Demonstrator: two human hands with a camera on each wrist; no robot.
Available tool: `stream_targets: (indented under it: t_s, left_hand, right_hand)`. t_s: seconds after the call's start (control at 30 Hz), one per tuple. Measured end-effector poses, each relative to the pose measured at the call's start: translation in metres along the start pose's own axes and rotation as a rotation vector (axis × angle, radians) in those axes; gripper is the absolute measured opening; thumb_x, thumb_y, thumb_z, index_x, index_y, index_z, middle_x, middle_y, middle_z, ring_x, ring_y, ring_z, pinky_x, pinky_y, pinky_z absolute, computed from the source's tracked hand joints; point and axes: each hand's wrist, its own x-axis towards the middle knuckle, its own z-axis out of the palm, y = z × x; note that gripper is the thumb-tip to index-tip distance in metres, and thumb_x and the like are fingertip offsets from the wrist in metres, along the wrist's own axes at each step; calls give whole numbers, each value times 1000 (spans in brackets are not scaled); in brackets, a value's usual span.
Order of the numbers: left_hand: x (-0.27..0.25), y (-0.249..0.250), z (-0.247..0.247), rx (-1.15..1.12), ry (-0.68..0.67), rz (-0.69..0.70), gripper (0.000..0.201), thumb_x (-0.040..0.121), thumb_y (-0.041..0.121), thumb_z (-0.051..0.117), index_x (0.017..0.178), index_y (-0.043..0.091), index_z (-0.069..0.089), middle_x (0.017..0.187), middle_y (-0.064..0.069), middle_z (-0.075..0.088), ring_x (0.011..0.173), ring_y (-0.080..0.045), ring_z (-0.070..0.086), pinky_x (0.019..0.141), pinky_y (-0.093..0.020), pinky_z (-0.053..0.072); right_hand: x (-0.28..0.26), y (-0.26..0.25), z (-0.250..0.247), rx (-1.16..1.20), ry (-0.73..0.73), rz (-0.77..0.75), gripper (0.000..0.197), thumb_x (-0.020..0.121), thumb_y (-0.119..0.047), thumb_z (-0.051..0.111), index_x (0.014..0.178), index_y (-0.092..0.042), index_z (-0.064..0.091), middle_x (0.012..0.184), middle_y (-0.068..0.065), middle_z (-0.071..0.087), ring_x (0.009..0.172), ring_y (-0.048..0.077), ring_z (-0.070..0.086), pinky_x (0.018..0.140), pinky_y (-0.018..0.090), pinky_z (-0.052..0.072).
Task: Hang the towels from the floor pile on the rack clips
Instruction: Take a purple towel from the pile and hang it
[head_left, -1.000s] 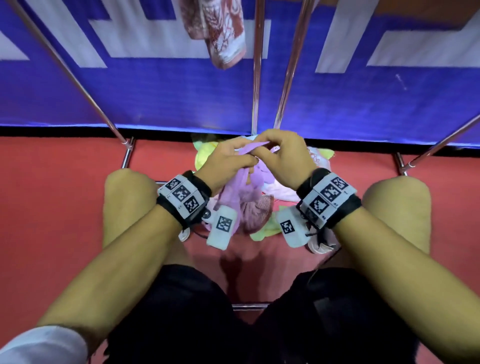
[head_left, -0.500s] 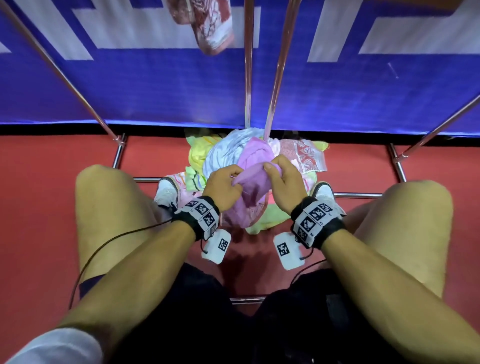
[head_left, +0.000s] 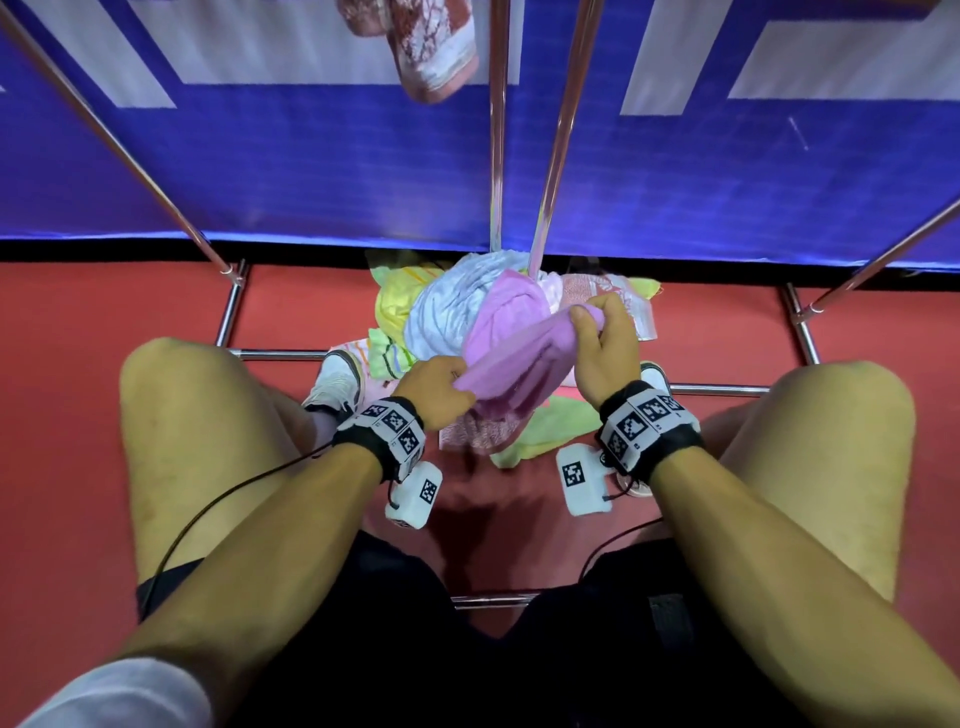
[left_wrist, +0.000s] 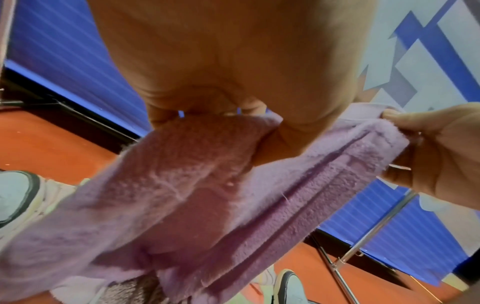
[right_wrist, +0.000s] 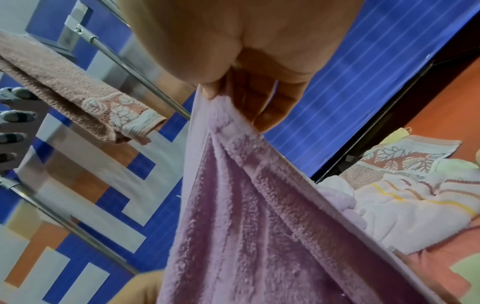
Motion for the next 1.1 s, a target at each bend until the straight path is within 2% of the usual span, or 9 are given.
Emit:
stream_targets:
  t_s: [0.13,0.2,0.3,0.43,0.63,0.8,0.93,1.0,1.1]
  left_hand:
    - [2,-15,-5,43,44,-101,20,77,19,66,65,24,51,66,0,55,66,-24,54,52,-26,32]
    - [4,-22,-13,20,110,-142,15,79,17,66,69,23,56,70,-1,58,68,-23,56,54,-25,35]
    - [9,-34,-20,-153,267,-194,21,79,10,69,67,22,57,70,-3,61,69,-23,57,62,-25,40]
    - [10,-41,-24,-392,435,-174,33,80,6,72,59,19,49,60,0,49,58,-18,43,56,-26,34]
    - [8,-43,-29,-506,401,-77,44,78,-2,73,56,16,38,57,1,34,53,-15,29,51,-25,26]
    - [5,-43,-34,-644,406,-151,45,72,-7,79,66,19,42,60,0,41,54,-13,34,51,-24,31]
    - [3,-45,-38,-475,312,-296,41,78,14,81,60,17,44,56,-1,42,51,-17,37,49,-26,31]
    - [1,-47,-36,-465,278,-323,48,80,16,78,53,17,39,51,-1,35,46,-18,32,47,-26,27]
    - [1,-42,-34,-605,252,-302,31,83,7,72,63,15,50,55,-2,44,46,-16,37,45,-22,30]
  right_hand:
    - [7,0,-3,2,98,55,14,101,-22,46,93,-11,49,76,-9,48,75,19,48,70,33,43]
    - [10,-1,-6,-12,154,77,15,102,-19,45,96,-6,50,77,-8,47,77,20,46,69,31,38]
    - [14,3,-12,-16,203,94,17,101,-20,46,92,-6,49,78,0,49,75,20,44,65,29,32]
    - [17,11,-13,-42,216,129,19,99,-22,48,84,-10,46,68,-10,42,72,21,42,66,30,33]
    - [24,12,-22,-16,289,152,16,98,-21,50,88,-9,53,83,4,54,79,21,48,70,29,37]
    - [29,16,-27,-31,307,187,15,96,-21,51,83,-14,50,86,5,55,80,20,49,74,31,42]
    - [25,14,-24,-63,251,200,29,96,-23,52,69,-28,42,77,-1,51,75,20,46,72,33,41]
    - [24,12,-24,-80,218,210,30,96,-23,53,68,-24,44,69,-5,47,70,19,43,67,30,39]
    - [23,13,-26,-83,214,230,26,95,-25,55,78,-6,55,69,3,50,65,20,42,65,33,41]
